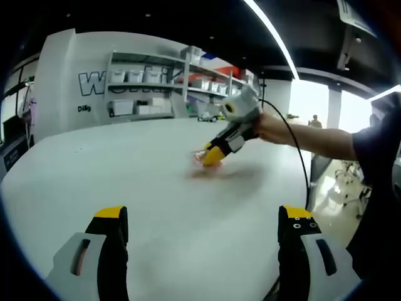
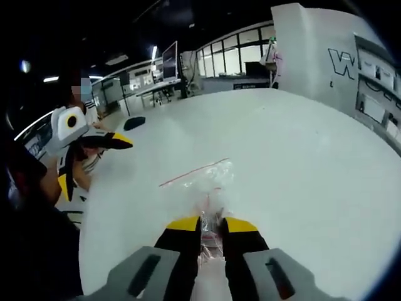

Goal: Open the resealable bag by pulling the two sides of the seal apart until the entire bag opening is separated and visibly accessible.

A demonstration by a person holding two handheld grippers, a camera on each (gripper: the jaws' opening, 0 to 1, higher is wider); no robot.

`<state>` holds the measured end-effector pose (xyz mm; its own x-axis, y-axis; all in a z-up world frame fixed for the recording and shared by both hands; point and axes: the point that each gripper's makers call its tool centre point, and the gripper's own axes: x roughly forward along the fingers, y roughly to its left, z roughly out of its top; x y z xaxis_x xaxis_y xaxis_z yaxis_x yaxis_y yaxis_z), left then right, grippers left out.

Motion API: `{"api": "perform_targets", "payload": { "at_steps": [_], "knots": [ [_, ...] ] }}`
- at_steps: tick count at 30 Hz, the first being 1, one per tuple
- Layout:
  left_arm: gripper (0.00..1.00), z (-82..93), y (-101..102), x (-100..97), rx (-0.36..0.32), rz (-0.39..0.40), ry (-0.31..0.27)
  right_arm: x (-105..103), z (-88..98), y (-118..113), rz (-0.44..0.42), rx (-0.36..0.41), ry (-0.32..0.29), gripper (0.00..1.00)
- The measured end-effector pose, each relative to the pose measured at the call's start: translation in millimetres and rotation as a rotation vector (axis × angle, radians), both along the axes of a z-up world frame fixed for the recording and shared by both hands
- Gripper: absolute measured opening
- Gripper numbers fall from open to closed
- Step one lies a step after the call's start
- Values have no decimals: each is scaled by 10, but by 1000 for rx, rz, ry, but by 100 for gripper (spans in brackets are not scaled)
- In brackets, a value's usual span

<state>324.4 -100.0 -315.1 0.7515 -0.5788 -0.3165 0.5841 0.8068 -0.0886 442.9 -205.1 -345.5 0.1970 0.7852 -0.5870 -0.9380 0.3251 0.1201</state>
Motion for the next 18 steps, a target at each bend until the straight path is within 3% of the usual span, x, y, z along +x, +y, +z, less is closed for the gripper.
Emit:
{"api": "perform_targets", "payload": {
  "at_steps": [18],
  "knots": [
    [99, 1, -37, 4, 4, -6, 3, -166, 9, -55, -8, 44, 24, 9]
  ]
}}
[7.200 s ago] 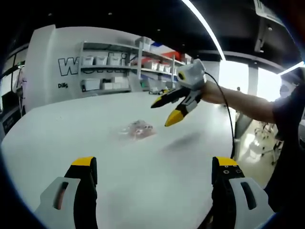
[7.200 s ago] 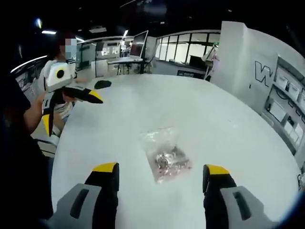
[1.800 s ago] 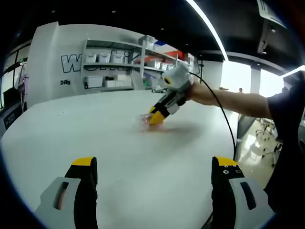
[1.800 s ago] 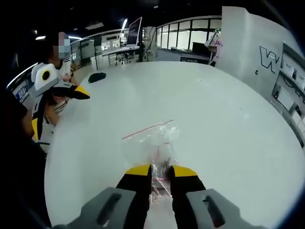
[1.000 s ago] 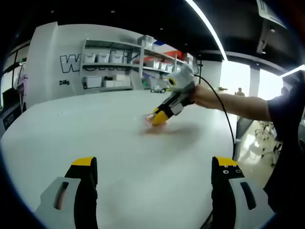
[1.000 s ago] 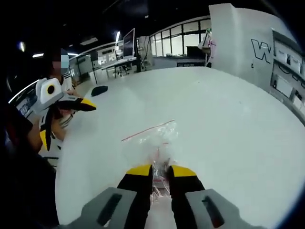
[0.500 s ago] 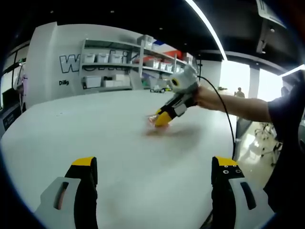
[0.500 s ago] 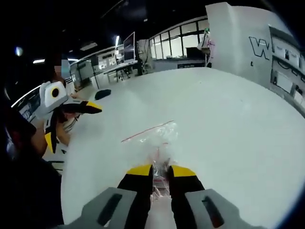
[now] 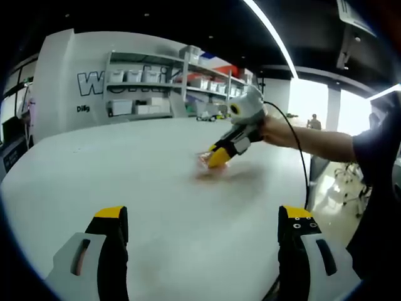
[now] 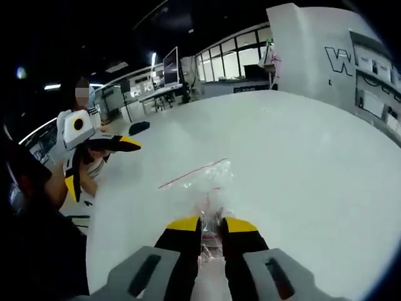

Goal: Open the resealable bag by pulling the two sides of the seal apart until the entire bag opening is separated and visibly accessible.

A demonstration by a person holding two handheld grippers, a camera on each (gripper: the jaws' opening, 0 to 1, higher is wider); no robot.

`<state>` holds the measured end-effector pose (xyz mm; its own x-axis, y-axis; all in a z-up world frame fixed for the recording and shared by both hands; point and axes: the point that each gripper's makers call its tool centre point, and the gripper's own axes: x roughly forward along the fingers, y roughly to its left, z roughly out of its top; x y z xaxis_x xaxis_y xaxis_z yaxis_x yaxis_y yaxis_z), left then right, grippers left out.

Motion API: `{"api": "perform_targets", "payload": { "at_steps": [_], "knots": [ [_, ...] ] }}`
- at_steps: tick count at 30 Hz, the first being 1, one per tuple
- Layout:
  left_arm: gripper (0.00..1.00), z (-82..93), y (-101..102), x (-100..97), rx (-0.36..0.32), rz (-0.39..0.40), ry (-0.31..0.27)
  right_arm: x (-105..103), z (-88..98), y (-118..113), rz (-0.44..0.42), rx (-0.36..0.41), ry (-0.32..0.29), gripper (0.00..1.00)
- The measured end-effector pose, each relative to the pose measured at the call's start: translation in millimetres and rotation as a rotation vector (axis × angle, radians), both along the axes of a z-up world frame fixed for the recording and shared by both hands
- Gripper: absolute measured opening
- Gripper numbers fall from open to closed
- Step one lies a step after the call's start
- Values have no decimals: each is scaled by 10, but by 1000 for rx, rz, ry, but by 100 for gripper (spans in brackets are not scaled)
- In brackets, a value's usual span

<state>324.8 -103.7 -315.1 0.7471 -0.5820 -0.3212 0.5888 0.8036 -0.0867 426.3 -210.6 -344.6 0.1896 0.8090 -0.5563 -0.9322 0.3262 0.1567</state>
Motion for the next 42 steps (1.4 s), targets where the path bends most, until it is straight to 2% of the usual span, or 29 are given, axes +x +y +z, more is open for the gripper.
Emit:
{"api": "perform_targets", "payload": {
  "at_steps": [24, 42],
  "knots": [
    [99, -13, -49, 7, 4, -8, 6, -205, 23, -55, -18, 82, 51, 9],
    [99, -17, -112, 23, 1, -15, 6, -318, 22, -106, -37, 184, 136, 9]
  ]
}}
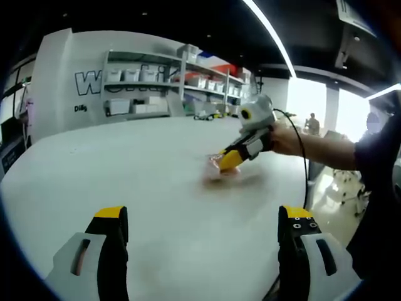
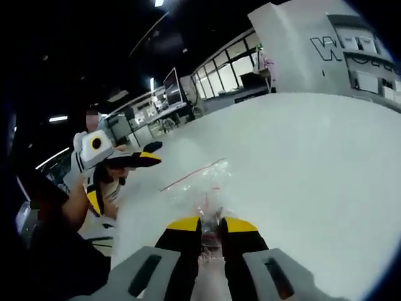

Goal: Open the resealable bag by pulling the two sides of the seal apart until the entire bag opening is separated and visibly accessible.

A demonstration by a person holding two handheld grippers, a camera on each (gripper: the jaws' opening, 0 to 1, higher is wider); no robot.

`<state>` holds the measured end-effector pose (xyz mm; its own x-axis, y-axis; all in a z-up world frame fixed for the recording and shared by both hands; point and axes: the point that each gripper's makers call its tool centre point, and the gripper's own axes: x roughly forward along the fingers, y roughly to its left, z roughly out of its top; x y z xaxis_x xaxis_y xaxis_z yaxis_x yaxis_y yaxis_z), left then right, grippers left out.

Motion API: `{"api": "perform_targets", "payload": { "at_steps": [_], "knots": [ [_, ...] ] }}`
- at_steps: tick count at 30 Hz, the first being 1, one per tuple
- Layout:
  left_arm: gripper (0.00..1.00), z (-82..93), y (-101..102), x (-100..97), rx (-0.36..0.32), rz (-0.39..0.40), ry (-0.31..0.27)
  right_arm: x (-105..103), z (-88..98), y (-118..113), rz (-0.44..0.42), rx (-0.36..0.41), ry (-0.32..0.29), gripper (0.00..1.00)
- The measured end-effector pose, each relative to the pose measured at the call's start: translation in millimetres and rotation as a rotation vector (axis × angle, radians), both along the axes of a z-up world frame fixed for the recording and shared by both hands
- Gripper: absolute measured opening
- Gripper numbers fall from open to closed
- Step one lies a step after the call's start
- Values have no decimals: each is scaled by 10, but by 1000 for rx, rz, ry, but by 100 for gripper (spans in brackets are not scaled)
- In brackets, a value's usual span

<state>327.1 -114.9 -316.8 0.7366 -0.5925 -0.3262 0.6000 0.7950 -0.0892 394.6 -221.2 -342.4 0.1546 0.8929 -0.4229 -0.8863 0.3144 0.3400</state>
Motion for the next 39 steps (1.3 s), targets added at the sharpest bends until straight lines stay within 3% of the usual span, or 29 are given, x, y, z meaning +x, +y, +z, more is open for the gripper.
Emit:
{"api": "perform_targets", "payload": {
  "at_steps": [14, 39],
  "knots": [
    [99, -35, -109, 47, -8, -16, 3, -56, 22, -52, -44, 129, 75, 8],
    [98, -88, -201, 131, -21, -31, 5, -39, 49, -117, -66, 223, 124, 8]
  ]
}}
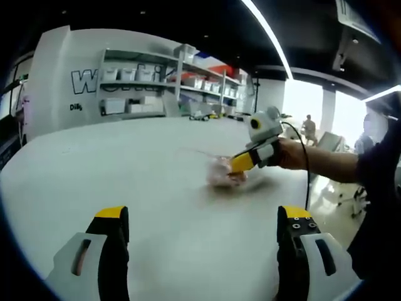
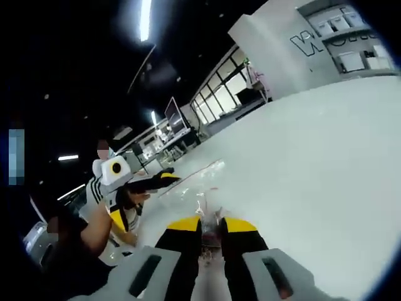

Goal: Open the resealable bag by pulling the two sides of the seal apart until the entire bag opening is separated and visibly accessible.

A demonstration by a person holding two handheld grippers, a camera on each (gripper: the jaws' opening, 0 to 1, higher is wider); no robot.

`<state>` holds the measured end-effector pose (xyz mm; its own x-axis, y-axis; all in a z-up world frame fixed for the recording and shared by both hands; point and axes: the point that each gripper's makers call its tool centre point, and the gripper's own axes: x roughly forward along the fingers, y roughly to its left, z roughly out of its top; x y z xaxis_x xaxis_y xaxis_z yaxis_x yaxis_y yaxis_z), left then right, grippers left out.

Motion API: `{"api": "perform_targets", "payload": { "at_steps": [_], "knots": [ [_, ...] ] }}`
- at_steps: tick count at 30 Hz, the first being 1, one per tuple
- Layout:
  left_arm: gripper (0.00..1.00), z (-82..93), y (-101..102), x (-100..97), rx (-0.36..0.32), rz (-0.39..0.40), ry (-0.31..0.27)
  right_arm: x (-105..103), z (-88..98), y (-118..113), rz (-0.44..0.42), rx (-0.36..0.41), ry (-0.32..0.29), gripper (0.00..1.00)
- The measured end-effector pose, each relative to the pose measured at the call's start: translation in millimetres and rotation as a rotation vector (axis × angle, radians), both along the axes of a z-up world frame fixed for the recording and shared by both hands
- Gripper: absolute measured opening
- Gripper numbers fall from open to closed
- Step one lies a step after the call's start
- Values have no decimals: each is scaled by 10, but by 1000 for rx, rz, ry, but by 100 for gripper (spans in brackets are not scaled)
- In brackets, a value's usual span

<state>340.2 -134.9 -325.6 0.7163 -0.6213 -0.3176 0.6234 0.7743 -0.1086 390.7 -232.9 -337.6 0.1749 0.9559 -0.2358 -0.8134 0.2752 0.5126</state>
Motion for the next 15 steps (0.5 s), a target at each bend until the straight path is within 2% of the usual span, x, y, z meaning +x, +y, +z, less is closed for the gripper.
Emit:
{"api": "perform_targets", "payload": {
  "at_steps": [15],
  "knots": [
    [97, -15, -76, 41, -2, -18, 2, -24, -3, -8, -3, 13, 9, 8]
  ]
}}
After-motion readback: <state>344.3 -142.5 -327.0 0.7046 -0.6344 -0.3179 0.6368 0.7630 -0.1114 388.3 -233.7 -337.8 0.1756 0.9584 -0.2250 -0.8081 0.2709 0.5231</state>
